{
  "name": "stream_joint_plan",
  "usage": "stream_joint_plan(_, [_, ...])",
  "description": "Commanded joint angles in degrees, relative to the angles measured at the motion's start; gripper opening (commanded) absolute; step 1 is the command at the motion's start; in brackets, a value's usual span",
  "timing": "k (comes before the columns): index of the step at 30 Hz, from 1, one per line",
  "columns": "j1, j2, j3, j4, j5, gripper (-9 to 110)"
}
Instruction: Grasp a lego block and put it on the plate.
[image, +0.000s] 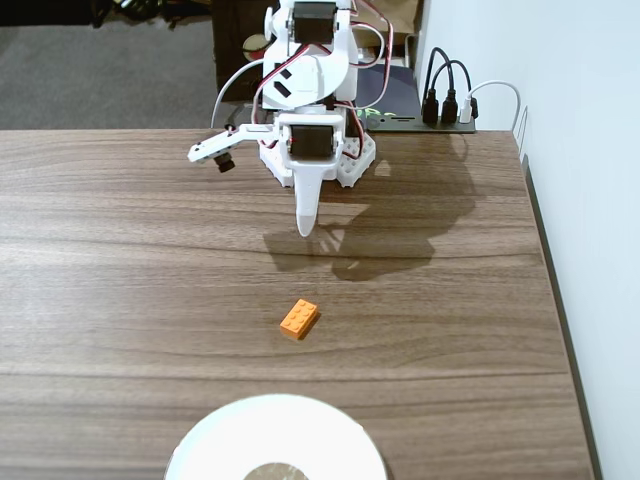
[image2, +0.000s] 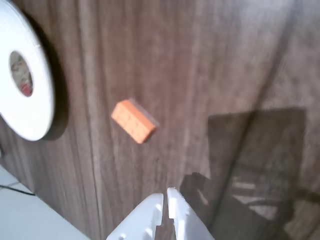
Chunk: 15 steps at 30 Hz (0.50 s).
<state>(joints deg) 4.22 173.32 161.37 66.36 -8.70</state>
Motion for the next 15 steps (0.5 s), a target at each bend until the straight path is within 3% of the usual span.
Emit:
stream_joint_plan(1, [1.1, -4.7, -3.8, -3.1, -5.4, 1])
stream_joint_plan(15, [3.3, -23.7, -12.3, -9.1, -29.2, 1])
